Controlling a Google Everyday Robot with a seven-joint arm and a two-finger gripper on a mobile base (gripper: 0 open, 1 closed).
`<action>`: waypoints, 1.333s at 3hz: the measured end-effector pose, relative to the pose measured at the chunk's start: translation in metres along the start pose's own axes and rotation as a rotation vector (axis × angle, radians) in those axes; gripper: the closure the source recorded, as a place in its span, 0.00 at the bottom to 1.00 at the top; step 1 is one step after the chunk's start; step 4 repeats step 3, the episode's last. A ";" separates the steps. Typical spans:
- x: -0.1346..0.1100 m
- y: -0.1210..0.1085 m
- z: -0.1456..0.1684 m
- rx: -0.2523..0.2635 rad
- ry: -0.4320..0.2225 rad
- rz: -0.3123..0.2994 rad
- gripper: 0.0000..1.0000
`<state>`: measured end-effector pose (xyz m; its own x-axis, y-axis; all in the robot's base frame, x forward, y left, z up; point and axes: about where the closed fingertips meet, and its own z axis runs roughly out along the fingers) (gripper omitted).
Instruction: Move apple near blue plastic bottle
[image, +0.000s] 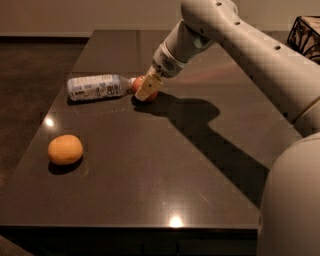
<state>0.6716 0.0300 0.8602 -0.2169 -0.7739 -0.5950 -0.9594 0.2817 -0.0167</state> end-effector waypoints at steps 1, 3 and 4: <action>0.000 0.001 0.004 -0.007 0.002 -0.001 0.04; 0.000 0.001 0.006 -0.010 0.003 -0.001 0.00; 0.000 0.001 0.006 -0.010 0.003 -0.001 0.00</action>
Offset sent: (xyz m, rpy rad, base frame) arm -0.0002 0.0018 -0.0020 -0.0001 0.0038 0.0031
